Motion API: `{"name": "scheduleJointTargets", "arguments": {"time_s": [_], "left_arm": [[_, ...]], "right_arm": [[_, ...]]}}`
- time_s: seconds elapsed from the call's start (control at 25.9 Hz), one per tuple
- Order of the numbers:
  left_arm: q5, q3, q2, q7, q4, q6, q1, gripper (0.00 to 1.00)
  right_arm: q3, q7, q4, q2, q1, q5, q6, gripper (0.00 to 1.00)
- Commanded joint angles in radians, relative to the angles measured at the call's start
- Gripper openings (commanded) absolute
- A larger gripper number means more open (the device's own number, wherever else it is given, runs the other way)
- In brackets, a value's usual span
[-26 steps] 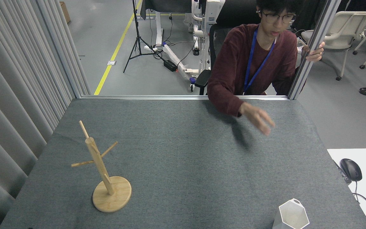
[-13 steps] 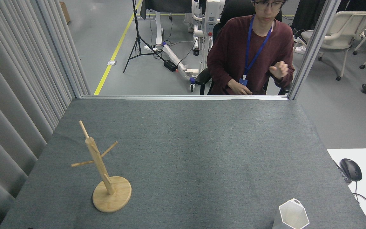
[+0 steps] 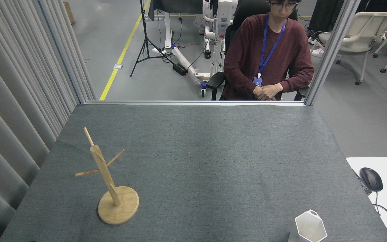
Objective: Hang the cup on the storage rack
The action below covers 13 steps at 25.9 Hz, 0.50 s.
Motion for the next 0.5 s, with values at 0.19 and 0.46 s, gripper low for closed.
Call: {"name": "scheduleJointTargets", "arguments": {"time_s": [0.19,0.46], "left_arm": [[0.000,-0.001,0.000,-0.001,0.010,0.000,0.000,1.00],[0.000,-0.008,0.000,0.001,0.011,0.000,0.000,0.99]], "right_arm": [[0.003,0.001,0.033,-0.001,-0.047,0.009,0.006,0.99],[0.003,0.002,0.044,-0.006,-0.067,0.009,0.006,0.99]]}}
